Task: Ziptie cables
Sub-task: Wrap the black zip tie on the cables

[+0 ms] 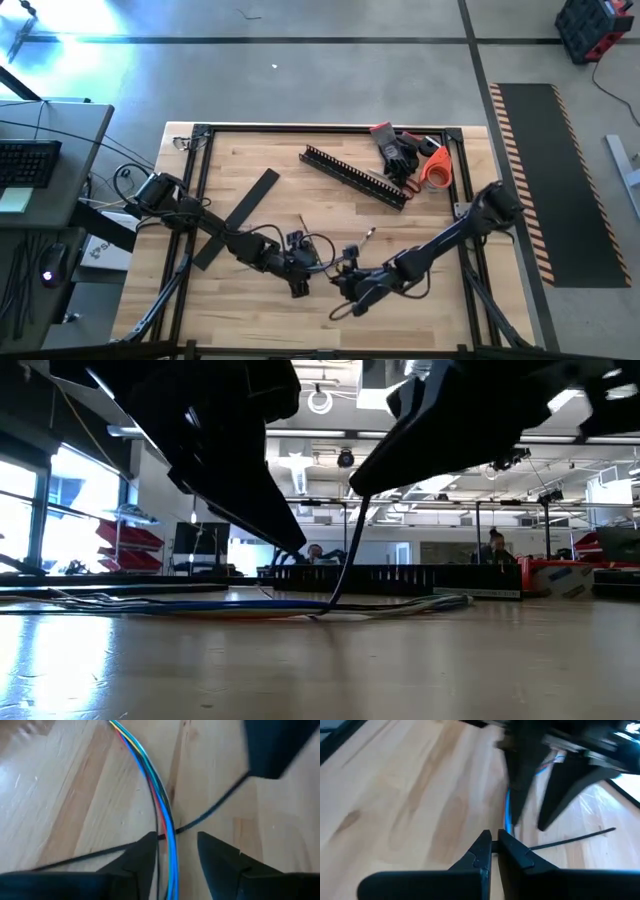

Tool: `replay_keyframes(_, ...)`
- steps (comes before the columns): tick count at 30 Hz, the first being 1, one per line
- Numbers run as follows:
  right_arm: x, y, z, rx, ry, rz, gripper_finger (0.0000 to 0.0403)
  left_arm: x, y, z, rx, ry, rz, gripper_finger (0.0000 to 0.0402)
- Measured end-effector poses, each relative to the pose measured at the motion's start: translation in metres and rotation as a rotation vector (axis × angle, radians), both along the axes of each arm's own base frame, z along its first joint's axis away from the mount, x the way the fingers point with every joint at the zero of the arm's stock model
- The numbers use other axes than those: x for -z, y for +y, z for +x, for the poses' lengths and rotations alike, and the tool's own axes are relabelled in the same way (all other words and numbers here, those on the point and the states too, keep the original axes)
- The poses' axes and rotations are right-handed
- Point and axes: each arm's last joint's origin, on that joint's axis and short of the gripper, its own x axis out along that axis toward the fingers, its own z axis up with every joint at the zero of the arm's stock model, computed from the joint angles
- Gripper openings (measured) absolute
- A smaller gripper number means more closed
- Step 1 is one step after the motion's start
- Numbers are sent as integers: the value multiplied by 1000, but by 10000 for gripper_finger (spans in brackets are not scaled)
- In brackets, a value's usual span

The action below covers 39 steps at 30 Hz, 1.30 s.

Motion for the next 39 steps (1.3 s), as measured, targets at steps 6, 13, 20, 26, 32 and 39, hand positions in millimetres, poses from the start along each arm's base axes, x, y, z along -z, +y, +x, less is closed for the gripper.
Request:
replay_keyframes(6, 6, -6, 0, 0, -25, 30, 0, 5, -15, 5, 49, -91, 45, 145)
replay_keyframes(13, -6, -2, 7, -16, -75, 51, 0, 27, -33, 8, 60, -160, 128, 130)
replay_keyframes(20, -6, -2, 8, -24, -70, 55, 0, 38, -46, 5, 29, -208, 183, 105)
replay_keyframes(26, -6, -2, 8, -14, -66, 76, 0, 34, -53, 3, 9, -261, 230, 73)
replay_keyframes(32, -7, -2, 8, -8, -71, 94, 0, 29, -56, 4, 22, -310, 260, 49)
replay_keyframes(39, -6, -2, 8, -5, -61, 130, 17, 27, -60, 2, 22, -330, 282, 5)
